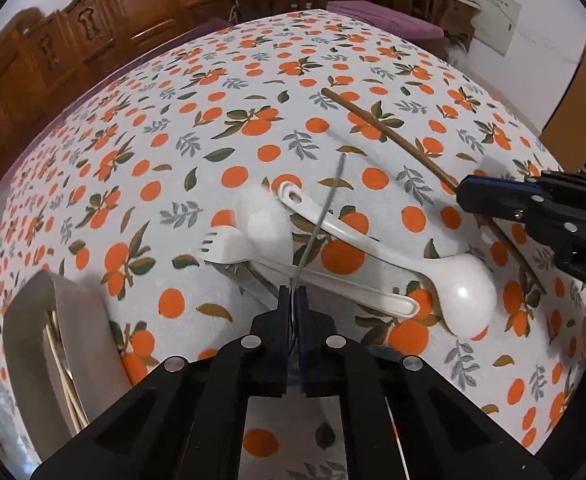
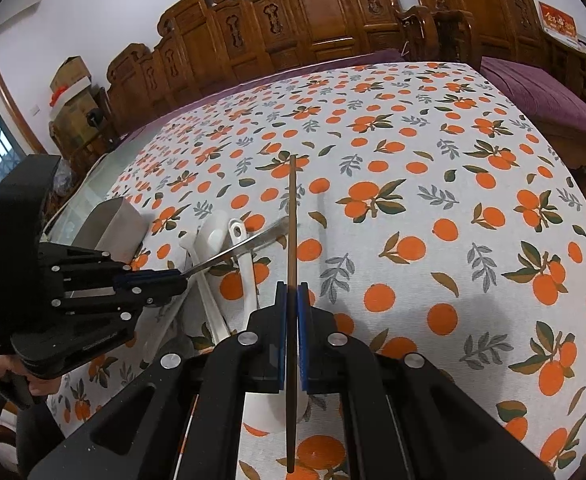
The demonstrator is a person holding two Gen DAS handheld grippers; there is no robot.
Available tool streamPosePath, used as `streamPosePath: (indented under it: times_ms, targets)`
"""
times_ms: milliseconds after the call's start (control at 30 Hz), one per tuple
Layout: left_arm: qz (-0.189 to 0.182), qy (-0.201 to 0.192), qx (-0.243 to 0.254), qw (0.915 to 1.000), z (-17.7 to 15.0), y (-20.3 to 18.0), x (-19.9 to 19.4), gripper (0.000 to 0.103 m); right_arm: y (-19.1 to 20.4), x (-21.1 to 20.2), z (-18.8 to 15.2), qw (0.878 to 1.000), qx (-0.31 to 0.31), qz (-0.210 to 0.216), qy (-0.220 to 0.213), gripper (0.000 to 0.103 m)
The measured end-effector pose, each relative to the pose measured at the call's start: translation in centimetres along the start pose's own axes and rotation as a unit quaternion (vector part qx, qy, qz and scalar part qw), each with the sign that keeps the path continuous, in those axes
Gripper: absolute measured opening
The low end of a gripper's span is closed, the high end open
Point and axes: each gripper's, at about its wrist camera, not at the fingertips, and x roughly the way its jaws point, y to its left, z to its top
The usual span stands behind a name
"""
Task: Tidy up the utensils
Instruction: 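Lift the metal fork with the left gripper and carry it over the grey tray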
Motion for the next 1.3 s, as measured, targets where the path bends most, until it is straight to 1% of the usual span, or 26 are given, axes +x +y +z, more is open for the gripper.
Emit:
streamPosePath:
  times_ms: [467,900,1100,1300]
  targets:
    - [-0.007,-0.046,-0.051,0.9976,-2.6,0.4,-4.5,0.002,1.7,0.2,-0.1,1.000,-0.021,0.006,0.004,0.006]
    - [0.005,-0.068,-0.075,0.9948,-5.0,2.0,-7.9,0.002,4.4,0.5,-0.5,0.998,-0.058,0.009,0.010,0.006]
    - [0.016,-0.080,-0.090,0.9926,-6.2,2.9,-9.8,0.002,5.5,0.7,-0.7,0.997,-0.068,0.016,0.015,0.006]
    - [0.031,-0.085,-0.109,0.9899,-7.8,4.5,-11.6,0.002,7.4,0.6,-1.0,0.996,-0.086,0.024,0.018,0.006]
